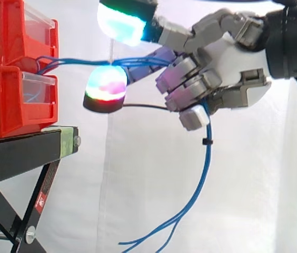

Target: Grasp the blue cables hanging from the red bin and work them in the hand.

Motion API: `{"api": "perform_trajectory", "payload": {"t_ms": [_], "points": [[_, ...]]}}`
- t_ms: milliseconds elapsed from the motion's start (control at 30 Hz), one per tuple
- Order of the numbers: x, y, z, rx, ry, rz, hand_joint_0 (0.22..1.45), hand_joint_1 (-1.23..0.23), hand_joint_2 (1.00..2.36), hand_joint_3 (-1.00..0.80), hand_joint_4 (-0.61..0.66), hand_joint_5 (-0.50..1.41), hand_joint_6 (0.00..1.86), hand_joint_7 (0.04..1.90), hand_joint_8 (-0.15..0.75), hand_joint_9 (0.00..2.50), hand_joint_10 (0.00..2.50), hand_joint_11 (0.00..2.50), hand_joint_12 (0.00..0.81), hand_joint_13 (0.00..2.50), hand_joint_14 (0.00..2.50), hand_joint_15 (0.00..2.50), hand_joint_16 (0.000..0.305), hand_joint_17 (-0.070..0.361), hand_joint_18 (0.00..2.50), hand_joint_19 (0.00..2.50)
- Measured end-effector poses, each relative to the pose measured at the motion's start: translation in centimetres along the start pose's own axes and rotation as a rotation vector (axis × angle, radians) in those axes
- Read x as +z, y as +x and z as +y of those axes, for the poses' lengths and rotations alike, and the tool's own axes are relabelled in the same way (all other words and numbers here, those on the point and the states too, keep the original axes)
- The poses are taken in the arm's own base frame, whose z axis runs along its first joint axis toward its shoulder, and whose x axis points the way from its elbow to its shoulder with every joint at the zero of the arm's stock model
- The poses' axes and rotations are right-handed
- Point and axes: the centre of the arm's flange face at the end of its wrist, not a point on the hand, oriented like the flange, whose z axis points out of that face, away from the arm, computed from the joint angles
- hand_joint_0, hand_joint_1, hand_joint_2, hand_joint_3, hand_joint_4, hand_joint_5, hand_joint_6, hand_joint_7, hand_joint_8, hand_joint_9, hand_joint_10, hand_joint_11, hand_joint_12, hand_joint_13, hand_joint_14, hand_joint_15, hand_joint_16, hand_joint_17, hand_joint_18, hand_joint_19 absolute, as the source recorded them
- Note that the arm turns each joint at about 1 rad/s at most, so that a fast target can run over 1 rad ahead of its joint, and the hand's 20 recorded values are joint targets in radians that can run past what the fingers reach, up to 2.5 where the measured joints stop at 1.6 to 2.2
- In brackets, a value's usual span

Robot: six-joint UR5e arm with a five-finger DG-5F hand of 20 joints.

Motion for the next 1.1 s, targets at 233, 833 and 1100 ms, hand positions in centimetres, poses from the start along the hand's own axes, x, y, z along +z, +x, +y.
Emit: {"api": "perform_trajectory", "payload": {"t_ms": [233, 833, 1100], "points": [[-0.9, 0.2, 1.4, -0.022, -0.012, -0.037, 0.86, -0.65, 1.00, -0.97, 0.16, 0.08, 0.45, 1.20, 0.615, 1.54, 2.50, 2.50, 0.681, 1.96, 2.50, 1.86, 0.213, 0.160, 2.34, 0.64], [2.1, 2.6, -1.3, -0.056, -0.067, -0.223, 0.86, -0.66, 1.00, -0.95, 0.16, 0.09, 0.45, 1.22, 0.615, 1.54, 2.50, 2.50, 0.681, 1.96, 2.50, 1.86, 0.213, 0.160, 2.34, 0.64], [2.6, 2.8, 0.8, -0.062, -0.064, -0.218, 0.91, -0.66, 1.01, -0.80, 0.15, 0.07, 0.57, 1.18, 0.615, 1.54, 2.50, 2.50, 0.681, 1.96, 2.50, 1.86, 0.213, 0.160, 2.34, 0.64]]}}
